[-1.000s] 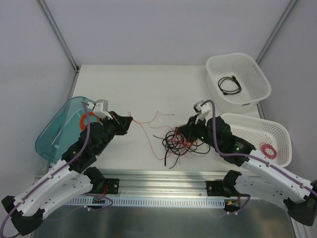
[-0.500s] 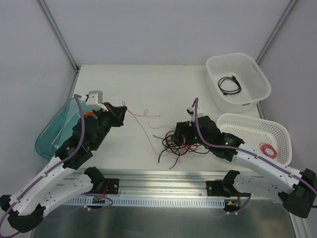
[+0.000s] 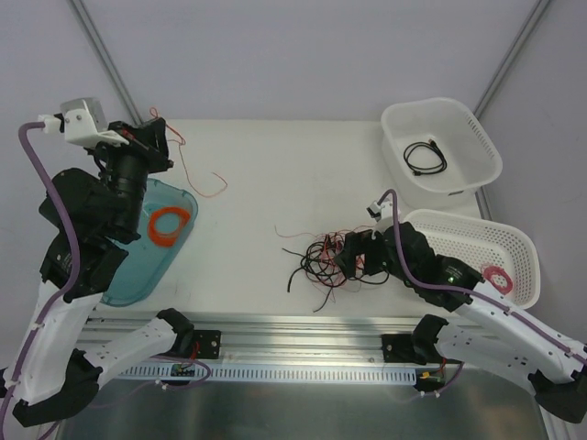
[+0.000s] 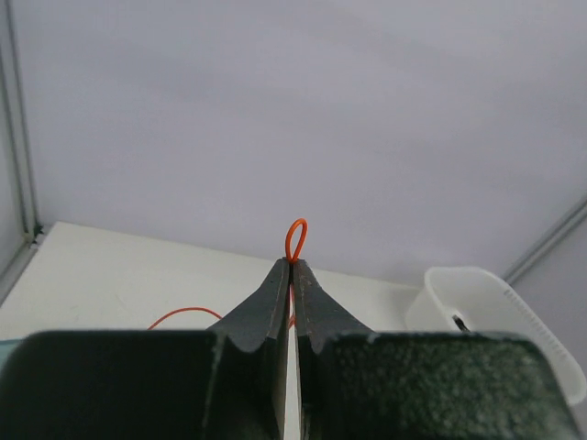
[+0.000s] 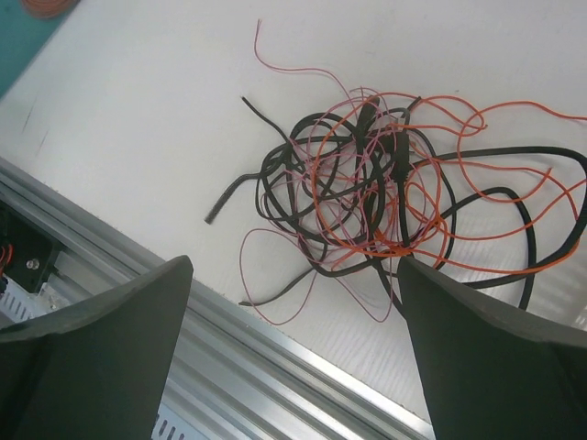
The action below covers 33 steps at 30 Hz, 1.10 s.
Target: Untangle the cables
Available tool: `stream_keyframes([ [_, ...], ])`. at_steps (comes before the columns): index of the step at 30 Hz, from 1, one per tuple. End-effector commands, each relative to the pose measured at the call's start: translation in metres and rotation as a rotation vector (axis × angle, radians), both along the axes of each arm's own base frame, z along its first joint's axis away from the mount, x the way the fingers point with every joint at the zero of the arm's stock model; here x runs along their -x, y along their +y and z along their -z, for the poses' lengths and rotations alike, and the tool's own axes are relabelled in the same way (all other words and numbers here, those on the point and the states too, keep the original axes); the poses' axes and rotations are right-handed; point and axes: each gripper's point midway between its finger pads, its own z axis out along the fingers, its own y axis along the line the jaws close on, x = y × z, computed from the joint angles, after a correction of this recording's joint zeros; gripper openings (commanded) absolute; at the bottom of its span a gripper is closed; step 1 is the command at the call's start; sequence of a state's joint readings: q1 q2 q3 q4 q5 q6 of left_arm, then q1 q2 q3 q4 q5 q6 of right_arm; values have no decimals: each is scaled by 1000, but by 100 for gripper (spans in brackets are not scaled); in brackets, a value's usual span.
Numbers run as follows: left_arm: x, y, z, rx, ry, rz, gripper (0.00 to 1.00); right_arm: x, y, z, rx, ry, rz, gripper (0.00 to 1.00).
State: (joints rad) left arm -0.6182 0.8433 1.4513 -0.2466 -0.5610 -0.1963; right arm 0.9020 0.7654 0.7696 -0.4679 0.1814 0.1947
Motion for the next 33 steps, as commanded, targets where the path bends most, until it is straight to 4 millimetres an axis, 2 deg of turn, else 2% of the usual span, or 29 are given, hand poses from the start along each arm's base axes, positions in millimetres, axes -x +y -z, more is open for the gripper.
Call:
stream_keyframes([
  [1,-4,24,-28,-103,-23,-120,0,0,-10,-7,24,-19,17,100],
  [3,-6,39,-41,-121,-26,-208,0,2,-11,-5,30,-14,14,99],
  [6,-4,67,-48,-201,-12,-343,0,5,-14,-5,35,-10,10,100],
  [8,-3,86,-48,-250,5,-428,0,7,-14,-4,36,-6,4,100],
  [11,-5,102,-38,-282,34,-502,0,9,-16,-3,45,0,-4,100],
  [13,-9,115,-25,-278,63,-554,0,10,-17,-1,55,5,-9,100],
  [14,-17,115,-12,-297,91,-555,0,11,-17,0,58,9,-12,100],
  [15,-18,126,-5,-298,111,-598,0,12,-18,0,60,10,-14,100],
  [17,-23,134,10,-309,149,-625,0,14,-19,1,69,17,-22,100],
  [20,-31,153,55,-315,250,-669,0,16,-21,3,77,24,-26,100],
  [21,-28,158,61,-280,253,-681,0,16,-21,3,77,24,-26,100],
  [22,-23,173,71,-264,277,-726,0,17,-21,4,80,27,-27,99],
  [23,-26,177,89,-266,317,-728,0,17,-22,5,84,29,-29,99],
  [24,-22,181,97,-263,330,-729,0,17,-22,5,85,32,-29,99],
  [25,-17,194,107,-231,350,-768,0,18,-22,7,90,36,-31,100],
  [26,-17,197,127,-228,392,-770,0,18,-22,7,91,35,-34,100],
  [28,-11,204,144,-207,419,-782,0,18,-22,10,100,39,-35,100],
  [29,-7,213,165,-203,466,-812,0,18,-23,11,103,40,-34,100],
  [31,0,220,182,-184,495,-842,0,18,-23,14,110,46,-32,100],
  [32,4,225,205,-182,543,-859,0,17,-22,15,111,47,-32,100],
  [33,7,226,213,-163,550,-870,0,18,-22,17,110,54,-32,100],
])
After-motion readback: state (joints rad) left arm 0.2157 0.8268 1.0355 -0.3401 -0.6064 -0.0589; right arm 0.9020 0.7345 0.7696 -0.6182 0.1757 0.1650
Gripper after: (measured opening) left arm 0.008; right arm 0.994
